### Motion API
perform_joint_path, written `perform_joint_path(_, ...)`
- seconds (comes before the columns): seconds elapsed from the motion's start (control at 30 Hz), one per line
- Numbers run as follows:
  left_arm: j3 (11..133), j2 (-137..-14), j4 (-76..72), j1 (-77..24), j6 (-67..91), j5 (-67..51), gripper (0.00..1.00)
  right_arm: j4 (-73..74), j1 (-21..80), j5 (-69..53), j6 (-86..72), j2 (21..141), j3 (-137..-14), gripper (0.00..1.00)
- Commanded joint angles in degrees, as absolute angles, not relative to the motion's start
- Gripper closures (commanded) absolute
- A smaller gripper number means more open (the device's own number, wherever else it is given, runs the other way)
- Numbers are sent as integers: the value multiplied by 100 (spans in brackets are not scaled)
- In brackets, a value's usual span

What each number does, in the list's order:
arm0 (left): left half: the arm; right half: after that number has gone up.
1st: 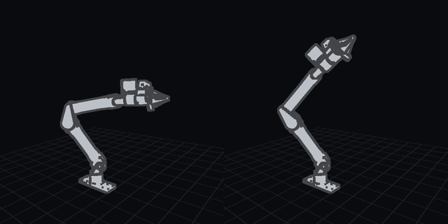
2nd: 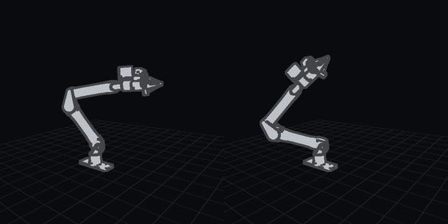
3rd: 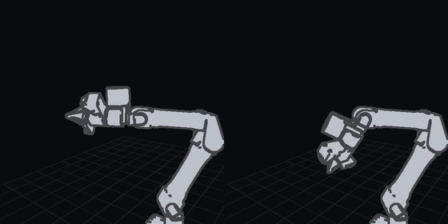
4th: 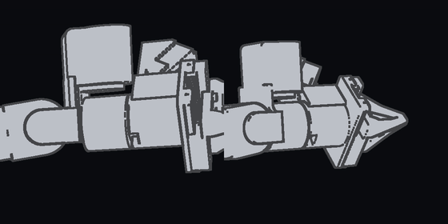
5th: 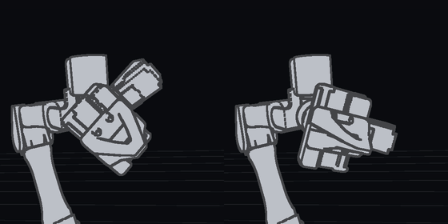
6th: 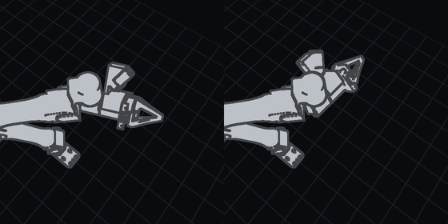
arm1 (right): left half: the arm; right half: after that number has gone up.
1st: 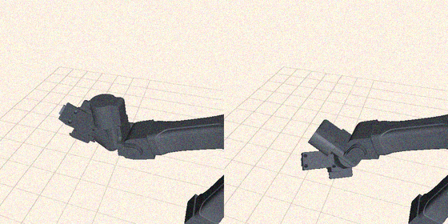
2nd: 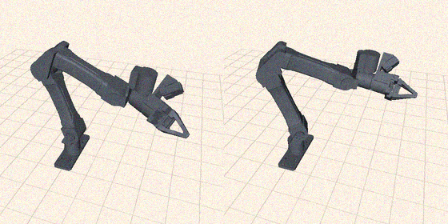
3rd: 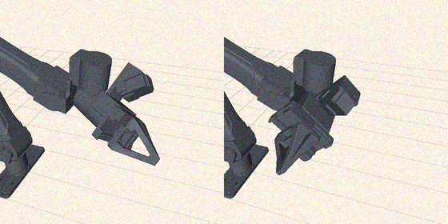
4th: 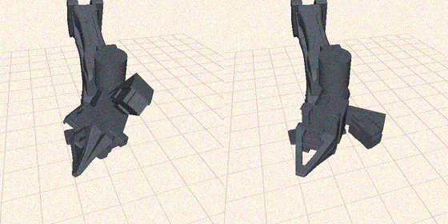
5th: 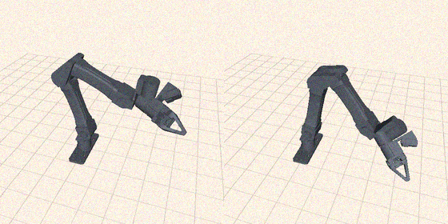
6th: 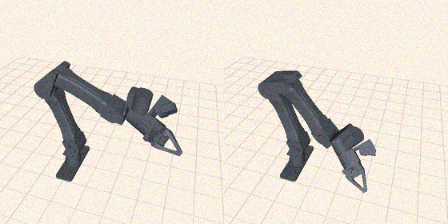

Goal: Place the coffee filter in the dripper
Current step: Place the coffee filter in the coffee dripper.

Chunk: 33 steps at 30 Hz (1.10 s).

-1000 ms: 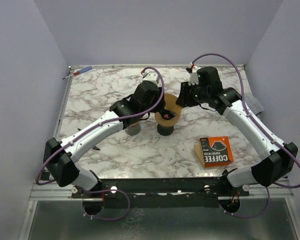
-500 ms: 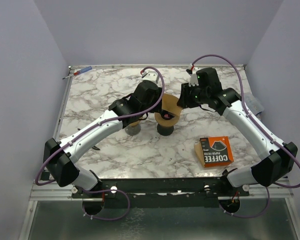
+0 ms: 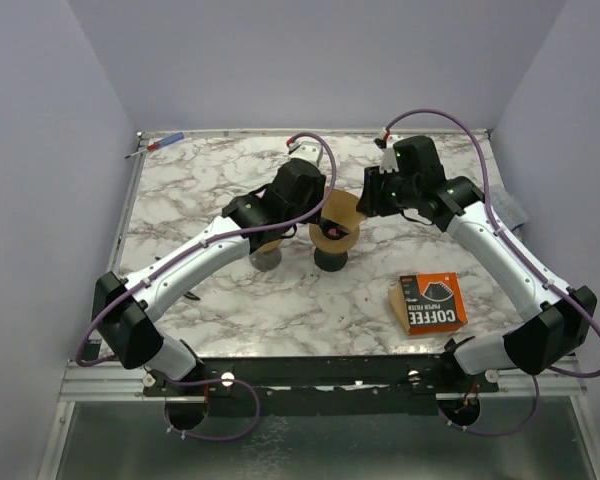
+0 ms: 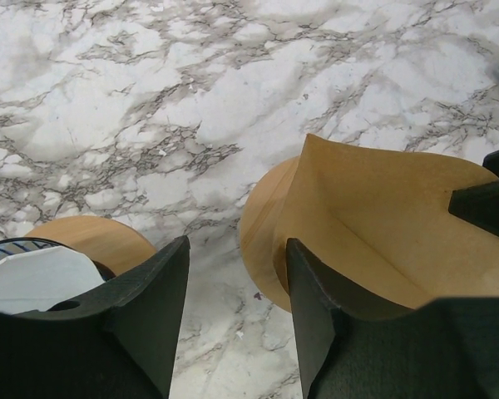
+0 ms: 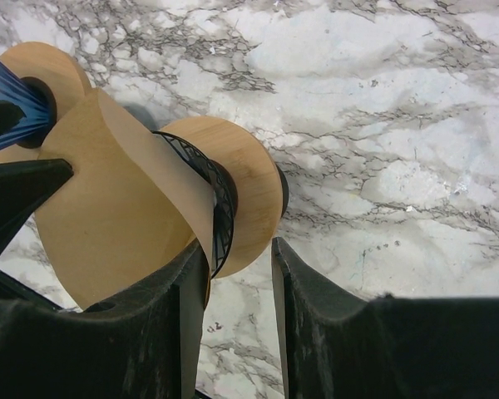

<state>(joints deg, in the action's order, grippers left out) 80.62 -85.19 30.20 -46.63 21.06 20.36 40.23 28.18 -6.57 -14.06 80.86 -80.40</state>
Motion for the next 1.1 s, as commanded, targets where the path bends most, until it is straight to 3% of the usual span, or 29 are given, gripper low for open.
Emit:
perform_joint_path(0.0,8329,-8583,3187,-4689,1850,2275,49,4236,2848,-448,-1356,7910,-7983,60)
perform_joint_path(1.07,8418,-8687,3382,-4691,1615,2754,48,4243,2838,-216,-1339,7987,-7872,61)
